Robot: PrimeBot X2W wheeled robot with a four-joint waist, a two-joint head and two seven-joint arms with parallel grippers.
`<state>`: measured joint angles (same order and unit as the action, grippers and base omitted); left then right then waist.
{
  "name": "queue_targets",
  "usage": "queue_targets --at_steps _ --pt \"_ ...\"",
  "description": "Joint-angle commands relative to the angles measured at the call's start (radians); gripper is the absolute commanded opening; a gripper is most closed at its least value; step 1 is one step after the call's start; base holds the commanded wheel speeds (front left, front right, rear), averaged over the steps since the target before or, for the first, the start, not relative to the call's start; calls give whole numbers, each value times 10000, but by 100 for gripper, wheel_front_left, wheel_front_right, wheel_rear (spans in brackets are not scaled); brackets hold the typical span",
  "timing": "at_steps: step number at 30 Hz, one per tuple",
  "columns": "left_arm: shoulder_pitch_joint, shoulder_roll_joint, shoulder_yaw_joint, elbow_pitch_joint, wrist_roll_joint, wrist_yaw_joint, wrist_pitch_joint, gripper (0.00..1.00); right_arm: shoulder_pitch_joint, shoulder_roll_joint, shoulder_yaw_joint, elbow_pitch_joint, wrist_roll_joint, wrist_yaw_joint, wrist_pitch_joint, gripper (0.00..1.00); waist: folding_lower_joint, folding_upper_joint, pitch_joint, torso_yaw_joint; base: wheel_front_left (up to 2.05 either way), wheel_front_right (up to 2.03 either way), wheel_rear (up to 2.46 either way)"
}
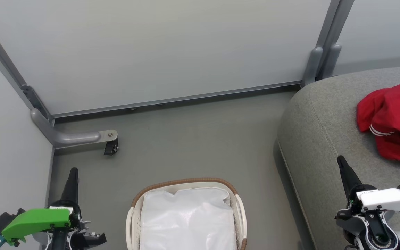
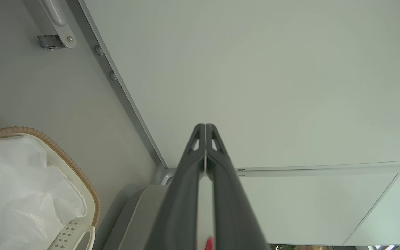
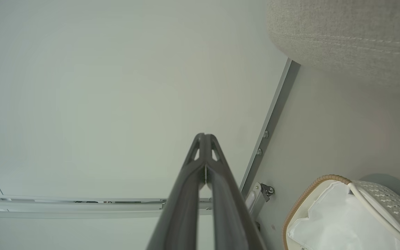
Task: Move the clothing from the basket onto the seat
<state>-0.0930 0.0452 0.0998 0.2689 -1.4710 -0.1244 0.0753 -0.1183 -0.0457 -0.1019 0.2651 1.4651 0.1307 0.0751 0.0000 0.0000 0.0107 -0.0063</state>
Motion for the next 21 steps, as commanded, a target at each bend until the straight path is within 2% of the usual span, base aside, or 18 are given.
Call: queue_targets --at_steps 1,21 --pt "-142 78 63 -72 -218 -65 62 0 84 -63 -43 -88 218 1 66 0 0 0 -5 5 0 0 0" --pt "-236 84 168 -271 -1468 -91 434 0 154 -73 -146 -240 1533 0 427 0 0 0 -76 63 0 0 0"
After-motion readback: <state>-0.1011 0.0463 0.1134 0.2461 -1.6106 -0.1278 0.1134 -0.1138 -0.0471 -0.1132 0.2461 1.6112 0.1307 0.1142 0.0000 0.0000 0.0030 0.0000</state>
